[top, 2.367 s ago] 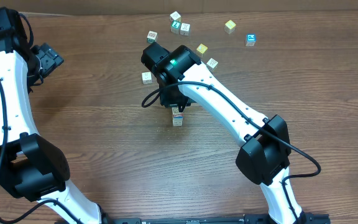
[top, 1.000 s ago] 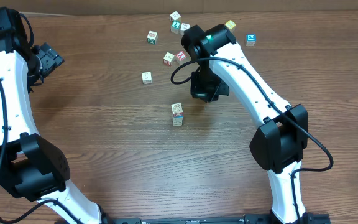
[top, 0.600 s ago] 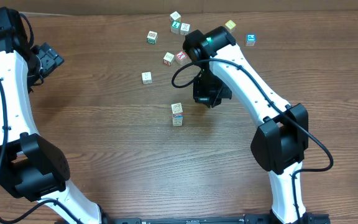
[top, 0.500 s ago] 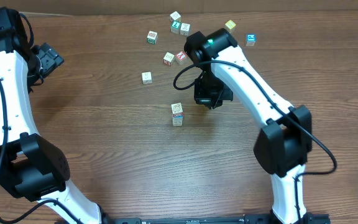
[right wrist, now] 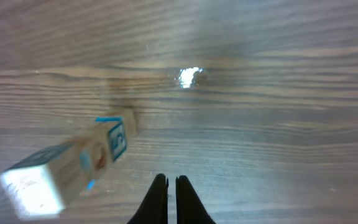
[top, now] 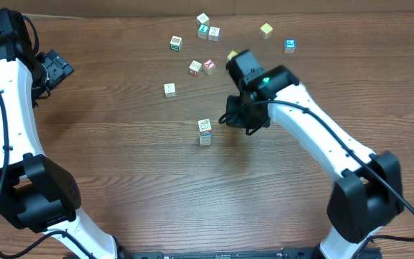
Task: Form a tower
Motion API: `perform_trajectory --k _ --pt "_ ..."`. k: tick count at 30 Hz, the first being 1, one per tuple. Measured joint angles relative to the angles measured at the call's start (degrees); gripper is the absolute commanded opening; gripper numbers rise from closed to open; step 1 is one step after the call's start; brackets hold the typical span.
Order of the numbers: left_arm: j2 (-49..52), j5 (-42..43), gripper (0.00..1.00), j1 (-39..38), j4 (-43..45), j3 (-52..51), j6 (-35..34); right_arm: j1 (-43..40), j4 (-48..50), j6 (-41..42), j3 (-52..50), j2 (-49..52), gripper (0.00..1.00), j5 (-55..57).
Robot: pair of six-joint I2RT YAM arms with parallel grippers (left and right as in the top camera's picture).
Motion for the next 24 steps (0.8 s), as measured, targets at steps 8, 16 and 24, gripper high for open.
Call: perform_trajectory --k 8,16,24 --pt "0.0 0.0 1.0 0.0 0.0 0.0 0.0 0.0 6.4 -1.0 -4.9 0.6 0.04 -7.4" --pt "0.0 0.0 1.0 0.0 0.0 0.0 0.0 0.1 8.0 -2.7 -4.9 0.6 0.04 -14.5" --pt "0.0 0.0 0.99 0.0 0.0 0.0 0.0 0.2 8.3 -3.1 -4.9 0.6 0.04 -18.0"
